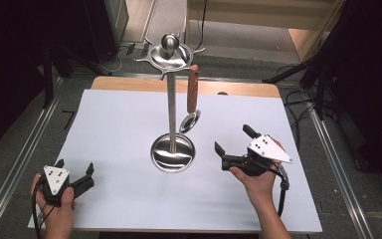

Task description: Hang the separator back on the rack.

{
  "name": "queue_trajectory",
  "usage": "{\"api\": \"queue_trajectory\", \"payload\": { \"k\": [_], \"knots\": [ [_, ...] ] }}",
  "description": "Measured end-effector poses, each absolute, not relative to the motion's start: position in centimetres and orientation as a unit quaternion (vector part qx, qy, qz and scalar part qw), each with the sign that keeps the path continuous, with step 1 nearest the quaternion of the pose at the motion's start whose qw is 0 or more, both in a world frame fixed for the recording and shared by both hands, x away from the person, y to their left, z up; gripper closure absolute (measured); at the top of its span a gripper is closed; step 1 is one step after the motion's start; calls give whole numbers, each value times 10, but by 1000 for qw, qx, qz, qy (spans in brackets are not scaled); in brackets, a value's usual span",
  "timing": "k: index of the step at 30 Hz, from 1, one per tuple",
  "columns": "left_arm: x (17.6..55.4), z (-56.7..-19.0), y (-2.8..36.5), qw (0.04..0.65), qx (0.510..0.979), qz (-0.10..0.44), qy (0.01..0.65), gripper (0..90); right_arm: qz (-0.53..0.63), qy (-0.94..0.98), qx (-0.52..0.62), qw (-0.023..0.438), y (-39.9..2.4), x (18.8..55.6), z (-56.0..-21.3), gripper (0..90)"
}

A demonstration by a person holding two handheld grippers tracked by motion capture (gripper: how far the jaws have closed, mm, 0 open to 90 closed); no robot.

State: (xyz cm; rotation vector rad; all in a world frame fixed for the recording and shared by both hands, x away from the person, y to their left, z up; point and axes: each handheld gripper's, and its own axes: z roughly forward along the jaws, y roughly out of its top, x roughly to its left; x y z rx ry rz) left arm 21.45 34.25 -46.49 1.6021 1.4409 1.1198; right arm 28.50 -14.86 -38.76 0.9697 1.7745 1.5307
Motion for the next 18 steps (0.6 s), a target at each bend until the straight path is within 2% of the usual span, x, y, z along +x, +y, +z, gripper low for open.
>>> {"api": "queue_trajectory", "payload": {
  "k": [10,18],
  "knots": [
    [218,-465,341,330,618,434,566,125,560,671,391,289,-172,278,-412,0],
    [218,-464,344,342,611,427,572,100,548,670,409,290,-195,269,-429,0]
  ]
}}
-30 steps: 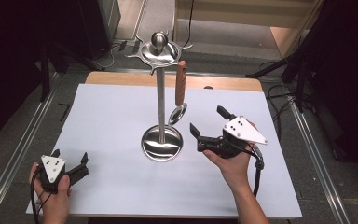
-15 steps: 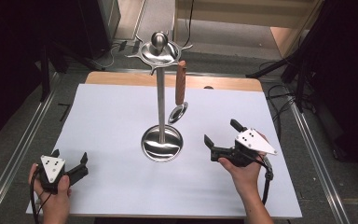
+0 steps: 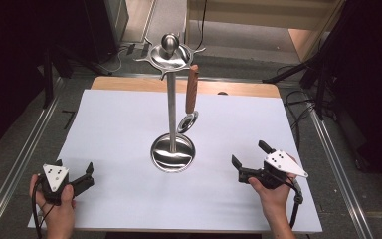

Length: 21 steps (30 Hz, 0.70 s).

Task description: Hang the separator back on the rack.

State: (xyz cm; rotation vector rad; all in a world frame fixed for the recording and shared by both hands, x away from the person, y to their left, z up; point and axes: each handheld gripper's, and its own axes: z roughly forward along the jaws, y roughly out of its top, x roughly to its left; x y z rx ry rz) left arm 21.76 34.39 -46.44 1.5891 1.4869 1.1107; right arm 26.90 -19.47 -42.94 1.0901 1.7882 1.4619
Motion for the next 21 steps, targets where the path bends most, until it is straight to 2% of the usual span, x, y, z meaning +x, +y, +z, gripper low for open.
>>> {"api": "queue_trajectory", "payload": {
  "k": [21],
  "knots": [
    [216,-464,344,343,611,430,569,101,503,671,463,286,-243,261,-473,0]
  ]
}}
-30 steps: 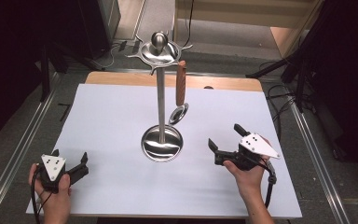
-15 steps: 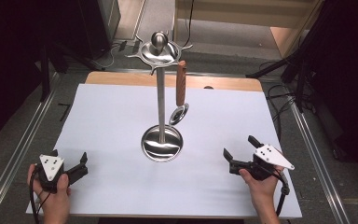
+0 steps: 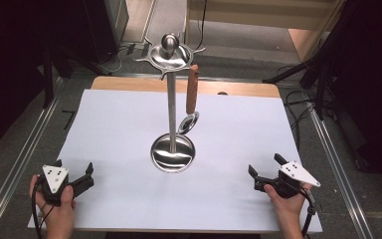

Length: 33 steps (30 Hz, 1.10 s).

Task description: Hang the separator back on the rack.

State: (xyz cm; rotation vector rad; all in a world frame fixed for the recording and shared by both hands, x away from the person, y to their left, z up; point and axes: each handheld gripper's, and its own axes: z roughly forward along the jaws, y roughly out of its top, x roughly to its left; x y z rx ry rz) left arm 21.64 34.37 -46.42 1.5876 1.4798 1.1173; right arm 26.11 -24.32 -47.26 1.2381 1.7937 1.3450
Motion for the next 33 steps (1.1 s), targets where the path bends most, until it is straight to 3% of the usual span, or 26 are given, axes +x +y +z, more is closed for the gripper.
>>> {"api": "queue_trajectory", "payload": {
  "k": [33],
  "knots": [
    [217,-464,343,339,617,429,566,103,480,638,519,305,-316,230,-483,0]
  ]
}}
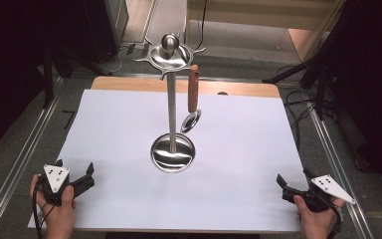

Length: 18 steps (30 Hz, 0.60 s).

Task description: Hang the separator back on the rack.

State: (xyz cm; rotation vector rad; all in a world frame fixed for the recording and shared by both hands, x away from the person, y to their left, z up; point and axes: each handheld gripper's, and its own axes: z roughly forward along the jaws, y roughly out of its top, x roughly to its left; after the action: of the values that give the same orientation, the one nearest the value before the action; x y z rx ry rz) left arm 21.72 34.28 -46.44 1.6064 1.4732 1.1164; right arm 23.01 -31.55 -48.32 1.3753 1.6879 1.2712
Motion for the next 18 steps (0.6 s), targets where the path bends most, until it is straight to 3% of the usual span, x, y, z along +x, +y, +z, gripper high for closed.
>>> {"api": "queue_trajectory", "payload": {
  "k": [18],
  "knots": [
    [217,-464,343,342,616,428,566,103,459,644,527,310,-323,225,-487,0]
  ]
}}
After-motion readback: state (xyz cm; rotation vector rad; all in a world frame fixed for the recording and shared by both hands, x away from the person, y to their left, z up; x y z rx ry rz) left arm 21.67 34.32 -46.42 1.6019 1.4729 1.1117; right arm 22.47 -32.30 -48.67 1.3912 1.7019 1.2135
